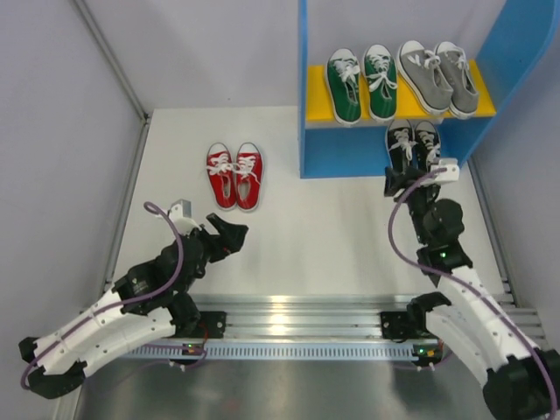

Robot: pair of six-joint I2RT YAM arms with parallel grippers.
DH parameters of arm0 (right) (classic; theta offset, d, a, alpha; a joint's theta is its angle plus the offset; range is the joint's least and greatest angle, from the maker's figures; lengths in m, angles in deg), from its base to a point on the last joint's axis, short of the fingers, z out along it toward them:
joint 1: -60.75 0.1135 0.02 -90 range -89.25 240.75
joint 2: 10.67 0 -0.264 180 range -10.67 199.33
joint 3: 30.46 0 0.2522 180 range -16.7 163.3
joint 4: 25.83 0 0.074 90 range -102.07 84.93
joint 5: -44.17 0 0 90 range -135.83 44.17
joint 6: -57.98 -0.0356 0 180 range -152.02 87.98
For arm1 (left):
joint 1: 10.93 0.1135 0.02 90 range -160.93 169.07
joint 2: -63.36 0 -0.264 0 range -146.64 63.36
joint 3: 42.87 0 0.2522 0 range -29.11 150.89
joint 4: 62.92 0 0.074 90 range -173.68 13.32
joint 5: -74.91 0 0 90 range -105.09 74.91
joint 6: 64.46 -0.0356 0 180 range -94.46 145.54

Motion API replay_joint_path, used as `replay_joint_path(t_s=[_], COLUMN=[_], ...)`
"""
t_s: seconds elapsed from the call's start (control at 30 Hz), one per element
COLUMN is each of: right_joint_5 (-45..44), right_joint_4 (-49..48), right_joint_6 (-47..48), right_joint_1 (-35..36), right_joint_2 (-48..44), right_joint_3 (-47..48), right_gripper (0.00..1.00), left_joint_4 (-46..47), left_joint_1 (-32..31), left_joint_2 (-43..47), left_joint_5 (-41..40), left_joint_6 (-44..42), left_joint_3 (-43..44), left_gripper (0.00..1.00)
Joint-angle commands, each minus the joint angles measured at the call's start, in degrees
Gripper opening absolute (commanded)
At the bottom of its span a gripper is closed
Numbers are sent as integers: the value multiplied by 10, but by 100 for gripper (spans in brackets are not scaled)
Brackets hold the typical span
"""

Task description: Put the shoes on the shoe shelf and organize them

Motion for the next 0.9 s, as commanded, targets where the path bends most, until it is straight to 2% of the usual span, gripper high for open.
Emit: replay_joint_path(t_s=[0.0, 0.1, 0.2, 0.33, 0.37, 0.5, 0.53, 0.67, 0.87], right_joint_5=[-17, -34, -67, -102, -117, -154, -158, -151, -187], right_joint_4=[146, 187, 175, 85, 44, -79, -89, -100, -62], right_joint_6=[11, 2, -1, 5, 7, -1, -6, -13, -43], right_joint_1=[89, 181, 276, 376, 408, 444, 445, 448, 448], right_joint_2=[-112, -165, -158, -35, 32, 174, 204, 377, 562], right_joint_3=[-15, -16, -26, -22, -5, 36, 74, 198, 404], right_gripper=[59, 64, 66, 66, 66, 67, 67, 68, 69], left_joint_4=[6, 16, 20, 19, 19, 4, -2, -45, -89], left_joint_1=[-1, -1, 0, 0, 0, 0, 0, 0, 0], left_joint_2=[-22, -55, -100, -120, -117, -77, -67, -23, 37], left_joint_5=[-24, -24, -31, -37, -40, -50, -53, -66, -76], left_joint_6=[-26, -36, -47, -52, -55, -60, -56, -50, -34], left_joint_3=[26, 28, 35, 58, 66, 77, 77, 82, 80], left_gripper=[91, 92, 92, 91, 91, 91, 91, 91, 91])
